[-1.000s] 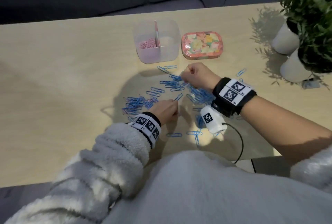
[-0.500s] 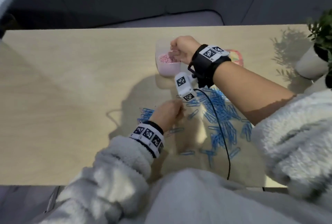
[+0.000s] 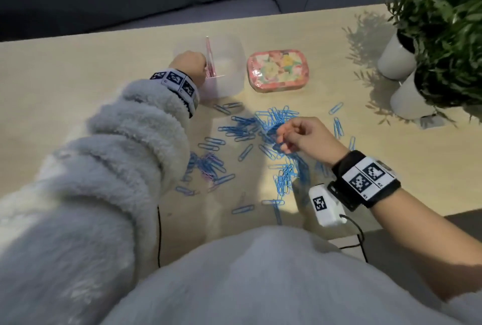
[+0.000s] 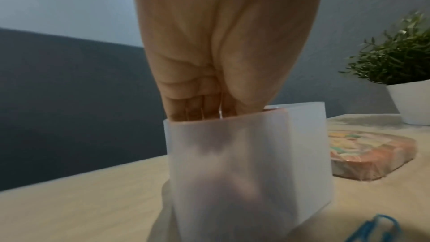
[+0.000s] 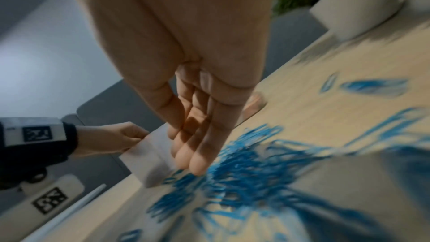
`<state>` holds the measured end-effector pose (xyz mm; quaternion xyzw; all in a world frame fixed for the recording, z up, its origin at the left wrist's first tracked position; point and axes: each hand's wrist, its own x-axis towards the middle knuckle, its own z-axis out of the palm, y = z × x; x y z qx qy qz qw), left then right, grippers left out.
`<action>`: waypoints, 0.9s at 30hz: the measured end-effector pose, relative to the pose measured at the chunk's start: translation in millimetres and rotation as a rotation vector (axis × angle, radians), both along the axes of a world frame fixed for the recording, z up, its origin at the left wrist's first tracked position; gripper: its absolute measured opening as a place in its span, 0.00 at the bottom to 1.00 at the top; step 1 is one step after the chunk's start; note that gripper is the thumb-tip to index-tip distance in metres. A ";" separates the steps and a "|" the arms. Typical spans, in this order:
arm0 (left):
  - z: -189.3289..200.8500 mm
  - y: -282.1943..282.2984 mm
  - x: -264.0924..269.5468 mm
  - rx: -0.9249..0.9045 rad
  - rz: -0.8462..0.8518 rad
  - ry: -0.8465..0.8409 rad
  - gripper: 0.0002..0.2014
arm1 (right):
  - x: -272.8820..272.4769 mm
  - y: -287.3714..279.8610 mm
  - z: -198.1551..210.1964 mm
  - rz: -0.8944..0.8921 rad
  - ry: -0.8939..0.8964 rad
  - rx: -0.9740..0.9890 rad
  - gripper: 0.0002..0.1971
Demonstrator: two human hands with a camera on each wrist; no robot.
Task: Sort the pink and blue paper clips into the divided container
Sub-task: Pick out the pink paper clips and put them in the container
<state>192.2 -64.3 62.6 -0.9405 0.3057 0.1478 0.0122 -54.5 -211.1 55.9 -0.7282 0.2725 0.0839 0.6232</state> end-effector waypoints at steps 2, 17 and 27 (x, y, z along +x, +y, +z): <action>-0.7 2.0 -2.6 -0.079 0.031 0.018 0.15 | -23.4 -14.5 -7.9 0.005 0.015 -0.129 0.14; -45.8 81.6 -206.2 -0.272 -0.037 0.224 0.06 | -79.0 10.1 -55.2 0.565 -0.075 -0.793 0.12; -64.2 80.9 -244.7 -0.258 0.017 0.170 0.06 | -93.1 47.2 -65.0 0.824 -0.402 -0.910 0.03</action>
